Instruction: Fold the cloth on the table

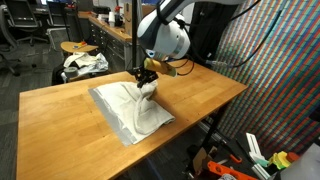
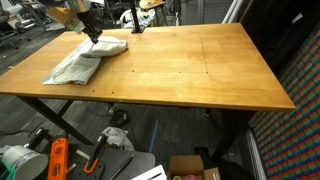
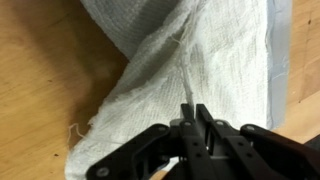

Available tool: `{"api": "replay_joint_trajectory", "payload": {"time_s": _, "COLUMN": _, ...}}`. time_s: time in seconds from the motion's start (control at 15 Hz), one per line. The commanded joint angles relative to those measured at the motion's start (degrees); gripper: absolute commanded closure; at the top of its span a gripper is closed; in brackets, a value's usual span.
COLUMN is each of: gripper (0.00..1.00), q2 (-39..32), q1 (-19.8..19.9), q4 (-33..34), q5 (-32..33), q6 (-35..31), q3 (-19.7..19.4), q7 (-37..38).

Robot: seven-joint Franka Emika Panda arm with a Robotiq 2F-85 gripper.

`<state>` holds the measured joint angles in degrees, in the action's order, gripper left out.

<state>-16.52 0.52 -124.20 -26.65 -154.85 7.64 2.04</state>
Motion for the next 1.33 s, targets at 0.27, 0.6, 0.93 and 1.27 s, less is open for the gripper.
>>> {"api": "replay_joint_trajectory", "payload": {"time_s": 0.27, "gripper": 0.88, "q2": 6.21, "q1": -1.97, "q4": -6.7, "q5": -0.56, "q6": -4.44, "q3": 4.4, "q7": -5.28}}
{"api": "replay_joint_trajectory", "payload": {"time_s": 0.6, "gripper": 0.59, "q2": 11.03, "q1": -1.94, "q4": -11.96, "q5": -1.95, "q6": -2.31, "q3": 6.85, "q7": -12.05}}
{"api": "replay_joint_trajectory", "payload": {"time_s": 0.93, "gripper": 0.21, "q2": 18.52, "q1": -1.07, "q4": -17.28, "q5": -4.53, "q6": 14.38, "q3": 3.88, "q7": -24.05}}
{"api": "replay_joint_trajectory", "payload": {"time_s": 1.27, "gripper": 0.0, "q2": 20.66, "q1": -2.98, "q4": -21.44, "q5": -4.93, "q6": 18.58, "q3": -0.47, "q7": -30.74}}
